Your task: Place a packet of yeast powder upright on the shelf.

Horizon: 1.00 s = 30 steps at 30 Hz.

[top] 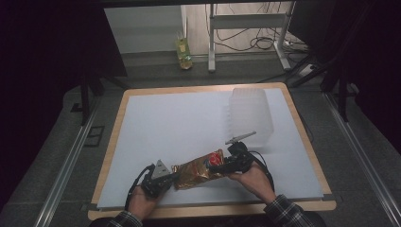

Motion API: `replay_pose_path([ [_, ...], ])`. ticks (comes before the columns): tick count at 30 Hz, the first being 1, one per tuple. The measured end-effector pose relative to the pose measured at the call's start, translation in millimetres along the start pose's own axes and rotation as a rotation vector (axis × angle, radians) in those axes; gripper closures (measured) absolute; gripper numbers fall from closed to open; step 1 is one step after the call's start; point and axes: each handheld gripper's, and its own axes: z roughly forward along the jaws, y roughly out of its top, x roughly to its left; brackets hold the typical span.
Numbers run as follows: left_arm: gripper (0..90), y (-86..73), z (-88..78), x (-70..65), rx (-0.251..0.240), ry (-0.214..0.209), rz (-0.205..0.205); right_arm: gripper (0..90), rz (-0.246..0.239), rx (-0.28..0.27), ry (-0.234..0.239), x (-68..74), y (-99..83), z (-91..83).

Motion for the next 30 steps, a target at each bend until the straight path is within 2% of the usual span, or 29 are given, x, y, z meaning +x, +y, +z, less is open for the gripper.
replay_pose_path([
  [4,89.7,-0.1,0.2,0.5,-0.004,-0.003,-0.004,52.1,-0.002,-0.003,0.007,2.1,5.5,1.4],
  [8,89.6,-0.3,0.1,1.8,-0.007,-0.011,-0.013,60.3,0.006,-0.008,0.032,4.7,11.6,1.0],
  [13,89.4,-0.4,-0.4,2.9,-0.010,-0.016,-0.017,69.8,-0.034,-0.006,0.030,13.8,20.5,-2.4],
  [15,89.2,0.7,-1.8,2.4,-0.005,-0.004,-0.003,72.8,-0.053,-0.006,0.032,17.0,23.7,-3.7],
  [16,86.6,1.9,-3.6,2.8,0.000,0.001,0.006,74.2,-0.065,-0.008,0.034,17.9,25.1,-4.4],
  [18,84.3,2.9,-7.1,4.5,-0.015,-0.006,-0.004,77.9,-0.092,-0.014,0.043,20.4,29.5,-8.6],
  [20,84.3,3.2,-9.7,6.1,-0.024,-0.004,-0.008,78.3,-0.100,-0.019,0.045,20.9,30.5,-10.0],
  [26,80.2,5.3,-15.2,6.1,-0.068,-0.017,0.000,79.1,-0.182,-0.007,0.021,29.4,38.1,-19.8],
  [30,75.3,5.7,-16.3,5.6,-0.079,-0.028,0.002,79.3,-0.208,0.003,0.015,31.3,43.3,-24.9],
])
